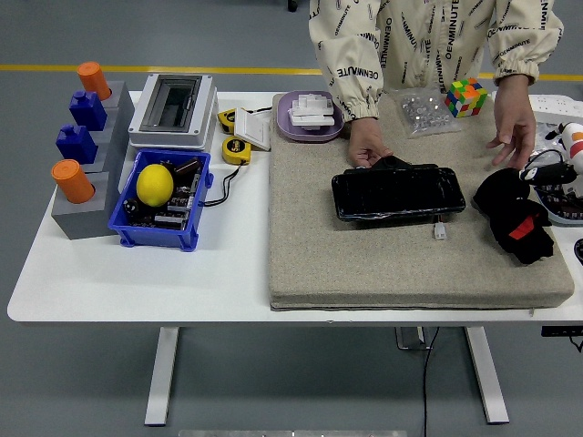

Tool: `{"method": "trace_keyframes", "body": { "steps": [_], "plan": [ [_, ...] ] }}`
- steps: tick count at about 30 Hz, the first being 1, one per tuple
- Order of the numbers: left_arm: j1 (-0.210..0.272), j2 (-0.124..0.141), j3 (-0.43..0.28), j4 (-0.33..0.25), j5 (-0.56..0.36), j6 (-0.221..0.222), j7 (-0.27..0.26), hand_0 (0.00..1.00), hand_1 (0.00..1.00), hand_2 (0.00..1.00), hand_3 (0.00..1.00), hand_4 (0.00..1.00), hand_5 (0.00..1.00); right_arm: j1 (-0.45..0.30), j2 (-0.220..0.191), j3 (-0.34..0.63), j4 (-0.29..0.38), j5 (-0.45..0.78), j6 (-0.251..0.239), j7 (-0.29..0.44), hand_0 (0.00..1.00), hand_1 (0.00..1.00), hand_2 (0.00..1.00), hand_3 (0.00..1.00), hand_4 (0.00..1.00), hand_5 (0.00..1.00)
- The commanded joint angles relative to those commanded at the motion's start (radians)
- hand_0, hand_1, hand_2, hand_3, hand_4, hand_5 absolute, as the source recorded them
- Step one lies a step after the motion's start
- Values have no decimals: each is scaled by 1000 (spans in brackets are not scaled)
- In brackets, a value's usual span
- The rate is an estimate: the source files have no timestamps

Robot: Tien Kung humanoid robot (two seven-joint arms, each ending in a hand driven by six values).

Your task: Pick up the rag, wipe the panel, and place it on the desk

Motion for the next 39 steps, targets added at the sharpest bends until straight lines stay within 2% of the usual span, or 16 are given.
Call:
{"method": "trace_keyframes", "body": {
  "steps": [6,8,9,10,19,21,30,38,39],
  "plan": [
    [-2,0,6,-3,-4,0,-1,604,636,636,560,634,443,-57,-43,4,70,37,-48,77,682,672,762,775,998,624],
    [-1,-1,7,-2,-4,0,-1,604,636,636,560,634,443,-85,-66,4,103,44,-66,123,682,672,762,775,998,624],
    [0,-1,7,-1,-4,0,0,604,636,635,561,634,442,-96,-75,4,115,50,-77,146,652,653,729,735,998,608],
    [1,-1,8,0,-4,0,0,604,636,635,561,634,442,-105,-85,4,124,60,-90,174,652,653,729,735,998,608],
    [-3,0,15,-4,-4,0,-1,602,636,635,560,634,441,-165,-143,20,153,50,-200,385,638,634,700,708,998,572],
    [-3,0,17,-4,-4,0,0,604,636,635,560,634,443,-173,-150,27,153,41,-209,412,626,620,685,681,998,564],
    [-3,-2,12,-3,-3,0,0,604,636,635,560,633,441,-203,-178,51,157,0,-218,469,619,616,680,677,998,573],
    [-2,-4,4,-1,1,0,0,604,636,635,560,634,442,-256,-216,94,192,-32,-249,532,624,613,674,663,998,562],
    [-2,-3,4,-1,1,0,0,604,636,635,560,634,442,-260,-219,97,194,-37,-252,538,627,614,675,648,998,533]
  ]
}}
